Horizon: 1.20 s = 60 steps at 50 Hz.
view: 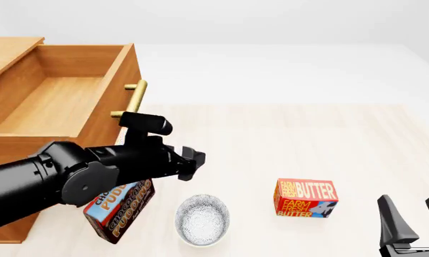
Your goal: Put the bowl in the top drawer of the cabinet.
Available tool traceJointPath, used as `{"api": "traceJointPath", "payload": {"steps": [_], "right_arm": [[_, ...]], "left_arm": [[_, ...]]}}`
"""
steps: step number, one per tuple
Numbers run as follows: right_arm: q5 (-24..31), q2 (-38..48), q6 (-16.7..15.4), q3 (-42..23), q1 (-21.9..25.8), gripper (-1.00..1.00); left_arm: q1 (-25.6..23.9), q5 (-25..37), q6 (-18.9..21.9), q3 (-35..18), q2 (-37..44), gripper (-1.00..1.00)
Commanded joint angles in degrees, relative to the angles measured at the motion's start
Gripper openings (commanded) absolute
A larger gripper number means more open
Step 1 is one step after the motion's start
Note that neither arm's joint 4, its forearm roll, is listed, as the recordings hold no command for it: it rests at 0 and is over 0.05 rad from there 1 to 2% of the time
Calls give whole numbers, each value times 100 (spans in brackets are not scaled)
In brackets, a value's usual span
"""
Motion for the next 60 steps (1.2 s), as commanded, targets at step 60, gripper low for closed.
{"api": "traceJointPath", "payload": {"steps": [60], "right_arm": [[2, -6, -1, 4, 0, 100]], "left_arm": [[-135, -918, -561, 622, 1492, 100]]}}
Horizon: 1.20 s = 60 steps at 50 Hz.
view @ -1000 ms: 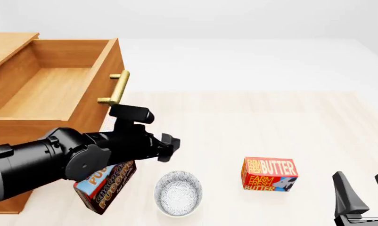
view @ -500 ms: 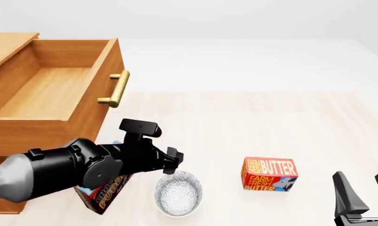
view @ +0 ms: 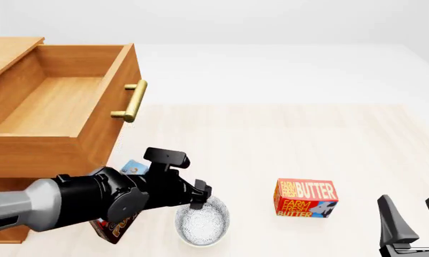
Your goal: Put the bowl in the top drawer of the cabinet.
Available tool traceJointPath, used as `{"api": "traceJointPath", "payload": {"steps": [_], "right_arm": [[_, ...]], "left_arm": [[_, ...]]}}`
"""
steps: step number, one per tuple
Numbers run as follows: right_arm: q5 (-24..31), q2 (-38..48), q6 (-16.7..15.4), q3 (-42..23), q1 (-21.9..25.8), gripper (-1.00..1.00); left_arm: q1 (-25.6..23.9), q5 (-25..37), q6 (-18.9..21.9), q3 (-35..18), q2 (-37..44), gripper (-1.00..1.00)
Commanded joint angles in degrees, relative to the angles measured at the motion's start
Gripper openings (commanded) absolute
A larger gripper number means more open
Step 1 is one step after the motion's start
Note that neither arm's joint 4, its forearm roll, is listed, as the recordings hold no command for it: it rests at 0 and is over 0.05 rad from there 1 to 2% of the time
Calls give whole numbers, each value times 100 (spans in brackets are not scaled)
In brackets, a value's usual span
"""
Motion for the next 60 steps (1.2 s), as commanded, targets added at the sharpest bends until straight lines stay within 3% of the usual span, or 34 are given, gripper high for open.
{"api": "traceJointPath", "payload": {"steps": [1, 60], "right_arm": [[2, -7, -3, 3, 0, 100], [1, -6, -1, 4, 1, 100]], "left_arm": [[46, -137, -138, 69, 206, 100], [-166, -789, -562, 385, 1153, 100]]}}
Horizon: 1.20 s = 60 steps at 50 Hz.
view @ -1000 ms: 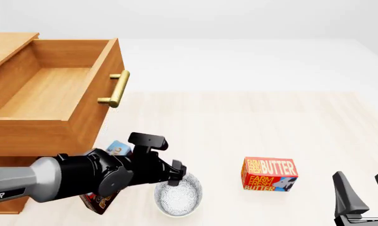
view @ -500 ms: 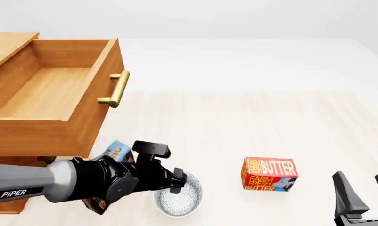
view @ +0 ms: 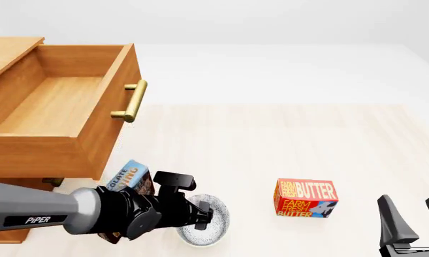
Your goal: Put the bowl in the top drawer of the cabinet.
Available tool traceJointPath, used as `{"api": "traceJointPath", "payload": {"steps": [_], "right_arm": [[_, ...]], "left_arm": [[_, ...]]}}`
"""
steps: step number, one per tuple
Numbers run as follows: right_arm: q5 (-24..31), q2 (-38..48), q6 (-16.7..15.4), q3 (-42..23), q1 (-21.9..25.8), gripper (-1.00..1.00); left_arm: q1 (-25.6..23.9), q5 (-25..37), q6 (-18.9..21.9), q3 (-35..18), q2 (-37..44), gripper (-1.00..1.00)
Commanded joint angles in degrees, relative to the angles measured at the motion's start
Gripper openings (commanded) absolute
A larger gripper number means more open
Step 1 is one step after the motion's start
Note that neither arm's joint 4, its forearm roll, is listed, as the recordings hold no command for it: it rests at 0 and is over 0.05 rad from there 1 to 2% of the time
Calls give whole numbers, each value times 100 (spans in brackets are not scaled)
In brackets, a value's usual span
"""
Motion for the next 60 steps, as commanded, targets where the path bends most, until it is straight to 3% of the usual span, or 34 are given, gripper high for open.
{"api": "traceJointPath", "payload": {"steps": [1, 4, 5, 29, 52, 54, 60], "right_arm": [[2, -6, -3, 4, 0, 100], [2, -7, -3, 3, -1, 100], [1, -6, -2, 4, 1, 100], [2, -7, -2, 4, 0, 100], [2, -7, -1, 4, -1, 100], [2, -6, -2, 4, 0, 100], [2, -7, -2, 4, 1, 100]], "left_arm": [[4, -111, -152, 74, 95, 100], [-37, -124, -152, 96, 51, 100], [7, -99, -88, 83, 14, -100], [65, 220, 569, 70, -958, -100], [60, 367, 945, 166, -1515, -100], [-126, 355, 745, 235, -1577, -100], [-95, 434, 904, 276, -1824, -100]]}}
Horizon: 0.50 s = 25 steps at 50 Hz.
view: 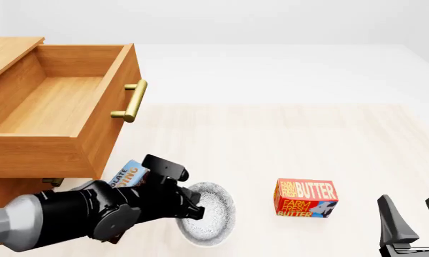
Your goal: Put the bowl in the top drawer of the cabinet.
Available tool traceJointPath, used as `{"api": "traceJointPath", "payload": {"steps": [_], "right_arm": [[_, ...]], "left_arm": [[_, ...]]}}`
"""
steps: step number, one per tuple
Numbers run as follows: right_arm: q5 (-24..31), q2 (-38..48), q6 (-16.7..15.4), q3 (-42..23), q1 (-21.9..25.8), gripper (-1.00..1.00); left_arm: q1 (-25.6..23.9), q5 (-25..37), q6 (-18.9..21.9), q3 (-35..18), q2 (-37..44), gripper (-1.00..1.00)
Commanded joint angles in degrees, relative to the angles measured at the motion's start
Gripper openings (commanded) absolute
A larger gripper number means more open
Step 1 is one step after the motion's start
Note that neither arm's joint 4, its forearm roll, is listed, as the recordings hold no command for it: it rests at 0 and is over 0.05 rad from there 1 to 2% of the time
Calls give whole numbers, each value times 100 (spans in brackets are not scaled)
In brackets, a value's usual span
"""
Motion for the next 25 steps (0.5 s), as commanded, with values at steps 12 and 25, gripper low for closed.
{"api": "traceJointPath", "payload": {"steps": [12, 25], "right_arm": [[2, -7, -1, 4, 1, 100], [2, -6, -1, 4, 0, 100]], "left_arm": [[-75, 214, 180, 177, -1007, -100], [-71, 425, 433, 151, -1618, -100]]}}
